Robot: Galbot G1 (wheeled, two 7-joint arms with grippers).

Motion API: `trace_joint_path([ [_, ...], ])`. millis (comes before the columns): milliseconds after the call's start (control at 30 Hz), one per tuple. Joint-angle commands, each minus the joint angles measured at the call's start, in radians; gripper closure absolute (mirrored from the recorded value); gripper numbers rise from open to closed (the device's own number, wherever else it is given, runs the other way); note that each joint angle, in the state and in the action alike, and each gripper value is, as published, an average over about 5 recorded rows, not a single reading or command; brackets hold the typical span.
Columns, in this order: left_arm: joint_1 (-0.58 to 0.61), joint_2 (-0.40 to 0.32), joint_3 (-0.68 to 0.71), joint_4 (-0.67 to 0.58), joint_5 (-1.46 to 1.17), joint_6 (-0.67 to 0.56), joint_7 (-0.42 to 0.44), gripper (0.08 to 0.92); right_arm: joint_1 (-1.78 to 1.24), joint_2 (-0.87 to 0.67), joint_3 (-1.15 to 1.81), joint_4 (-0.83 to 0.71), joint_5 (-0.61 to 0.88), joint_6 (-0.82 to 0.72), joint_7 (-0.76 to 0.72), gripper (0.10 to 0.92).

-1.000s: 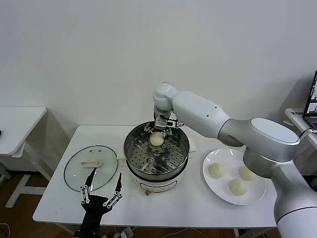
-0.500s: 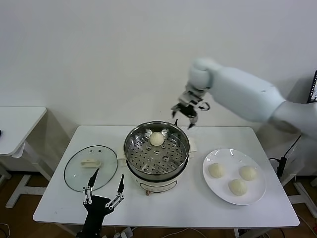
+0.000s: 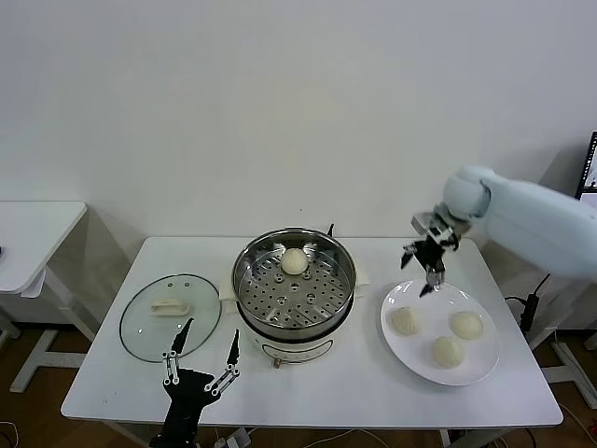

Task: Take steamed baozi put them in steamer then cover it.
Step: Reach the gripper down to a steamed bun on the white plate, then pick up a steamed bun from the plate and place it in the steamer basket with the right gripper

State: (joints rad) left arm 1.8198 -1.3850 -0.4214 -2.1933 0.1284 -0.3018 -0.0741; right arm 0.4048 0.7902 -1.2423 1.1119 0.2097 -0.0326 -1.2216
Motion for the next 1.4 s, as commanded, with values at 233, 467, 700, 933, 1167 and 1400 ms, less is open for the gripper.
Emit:
trace_joint_path([
  [233, -0.005, 0.002, -0.011, 0.004, -0.004, -0.006, 0.003, 0.177, -0.207, -0.023, 0.042, -0.053, 0.015, -0.061, 0.133, 0.203],
  [467, -0.012, 0.007, -0.022, 0.009, -0.012, -0.005, 0.002, 0.177, -0.218, 0.025, 0.048, -0.079, 0.011, -0.055, 0.156, 0.203],
  [700, -0.013, 0.007, -0.019, 0.015, -0.012, -0.009, 0.002, 0.177, -0.219, 0.051, 0.045, -0.1, 0.002, -0.046, 0.165, 0.203],
  [933, -0.011, 0.003, -0.019, 0.013, -0.012, -0.012, 0.002, 0.177, -0.223, 0.054, 0.046, -0.1, -0.007, -0.044, 0.166, 0.26],
  [1167, -0.015, 0.003, -0.016, 0.012, -0.012, -0.015, 0.002, 0.177, -0.188, 0.035, 0.037, -0.076, -0.015, -0.035, 0.165, 0.343],
  [1400, -0.025, 0.012, -0.011, 0.011, -0.011, -0.013, 0.001, 0.177, 0.02, -0.016, -0.032, 0.016, -0.012, -0.029, 0.073, 0.352],
])
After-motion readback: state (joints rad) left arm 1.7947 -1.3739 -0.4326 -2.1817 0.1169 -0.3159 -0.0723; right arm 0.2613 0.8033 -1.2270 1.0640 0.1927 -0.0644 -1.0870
